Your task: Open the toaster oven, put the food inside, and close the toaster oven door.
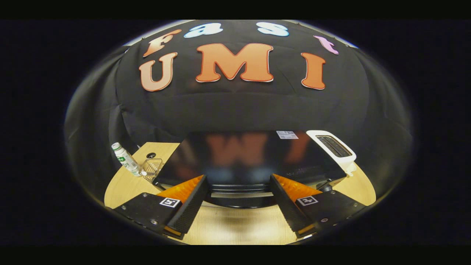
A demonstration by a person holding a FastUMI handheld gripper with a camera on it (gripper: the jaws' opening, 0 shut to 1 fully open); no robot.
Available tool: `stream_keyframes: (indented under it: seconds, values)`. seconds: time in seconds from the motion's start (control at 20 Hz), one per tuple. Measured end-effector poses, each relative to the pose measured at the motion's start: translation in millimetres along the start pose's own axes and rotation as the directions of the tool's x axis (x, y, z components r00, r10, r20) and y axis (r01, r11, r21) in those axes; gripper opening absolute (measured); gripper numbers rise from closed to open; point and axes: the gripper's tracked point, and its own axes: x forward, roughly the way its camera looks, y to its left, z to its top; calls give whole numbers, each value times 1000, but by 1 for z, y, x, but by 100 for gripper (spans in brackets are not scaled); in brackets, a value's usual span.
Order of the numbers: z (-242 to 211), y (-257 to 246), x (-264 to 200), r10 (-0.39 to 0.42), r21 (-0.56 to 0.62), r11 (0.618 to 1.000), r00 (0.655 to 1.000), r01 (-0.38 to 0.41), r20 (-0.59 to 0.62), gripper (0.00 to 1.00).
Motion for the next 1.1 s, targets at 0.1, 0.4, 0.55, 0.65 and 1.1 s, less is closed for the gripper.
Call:
stream_keyframes:
  seconds: [0.1, 0.4, 0.55, 0.65, 1.1]
  values:
    - [-5, 1, -15, 1, 3, 1000, 1000, -1, 1, 100]
    - [-27, 1, -32, -6, -12, 1000, 1000, 6, -20, 100]
    - [-40, 1, -48, -6, -11, 1000, 999, 6, -33, 100]
    - [-52, 1, -58, -6, -6, 1000, 999, 5, -46, 100]
    - [-109, 1, -86, -5, 9, 1000, 993, 6, -114, 99]
